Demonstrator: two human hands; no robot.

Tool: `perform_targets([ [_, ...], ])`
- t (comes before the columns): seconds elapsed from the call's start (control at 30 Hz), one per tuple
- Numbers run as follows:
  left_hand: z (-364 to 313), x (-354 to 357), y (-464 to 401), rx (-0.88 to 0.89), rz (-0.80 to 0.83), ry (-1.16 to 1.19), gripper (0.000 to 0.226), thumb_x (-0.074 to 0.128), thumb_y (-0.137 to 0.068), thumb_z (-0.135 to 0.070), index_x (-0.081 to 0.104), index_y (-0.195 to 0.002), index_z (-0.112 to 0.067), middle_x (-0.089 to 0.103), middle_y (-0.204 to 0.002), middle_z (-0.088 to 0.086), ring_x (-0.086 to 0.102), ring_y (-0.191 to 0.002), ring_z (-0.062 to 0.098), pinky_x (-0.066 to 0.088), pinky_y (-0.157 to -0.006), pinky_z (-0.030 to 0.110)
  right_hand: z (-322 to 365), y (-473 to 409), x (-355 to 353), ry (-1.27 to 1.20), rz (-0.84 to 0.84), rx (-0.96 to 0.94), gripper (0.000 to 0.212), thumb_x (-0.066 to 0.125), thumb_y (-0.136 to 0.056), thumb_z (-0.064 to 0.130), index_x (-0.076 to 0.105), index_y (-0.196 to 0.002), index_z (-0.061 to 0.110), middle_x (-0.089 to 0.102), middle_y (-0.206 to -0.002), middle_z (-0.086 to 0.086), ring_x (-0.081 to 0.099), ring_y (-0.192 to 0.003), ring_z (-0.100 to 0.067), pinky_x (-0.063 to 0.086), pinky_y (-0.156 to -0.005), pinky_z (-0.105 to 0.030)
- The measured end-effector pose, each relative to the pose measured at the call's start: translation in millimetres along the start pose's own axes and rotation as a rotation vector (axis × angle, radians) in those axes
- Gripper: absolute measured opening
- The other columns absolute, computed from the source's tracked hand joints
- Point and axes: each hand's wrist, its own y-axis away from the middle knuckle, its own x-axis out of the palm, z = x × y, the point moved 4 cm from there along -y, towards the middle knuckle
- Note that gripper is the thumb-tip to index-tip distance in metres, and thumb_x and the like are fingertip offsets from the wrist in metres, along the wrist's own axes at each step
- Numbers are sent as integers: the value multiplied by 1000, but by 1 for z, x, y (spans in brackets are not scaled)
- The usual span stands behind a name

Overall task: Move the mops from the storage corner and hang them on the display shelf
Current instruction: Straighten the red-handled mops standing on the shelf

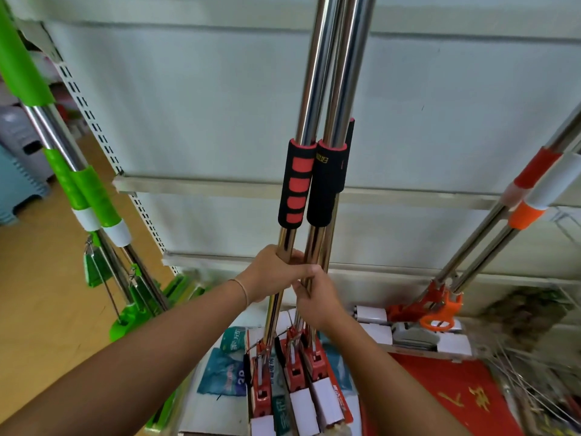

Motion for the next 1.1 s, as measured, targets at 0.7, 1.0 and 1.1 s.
perform_targets([
  [0.7,10,0,-24,10,31,-12,32,81,-72,-45,77,-84,-16,70,-89,23,59,-68,19,52,-68,30,-118,4,-18,125,-22,335,15,66,-91,16,55,-96,25,63,-95,-1,63,-88,-14,52,-68,-22],
  [1.0,10,3,-23,-10,-9,-5,32,81,-74,-38,75,-85,-8,69,-87,25,65,-75,36,58,-77,42,-167,-43,16,159,56,453,21,71,-84,29,63,-103,24,71,-96,1,65,-83,-12,57,-71,-33],
  [1.1,11,4,-23,-5,-17,-18,26,80,-75,-38,76,-83,-14,73,-83,15,69,-82,33,58,-81,49,-176,-51,33,174,50,444,6,69,-86,27,64,-86,25,70,-80,2,67,-73,-11,57,-63,-31],
])
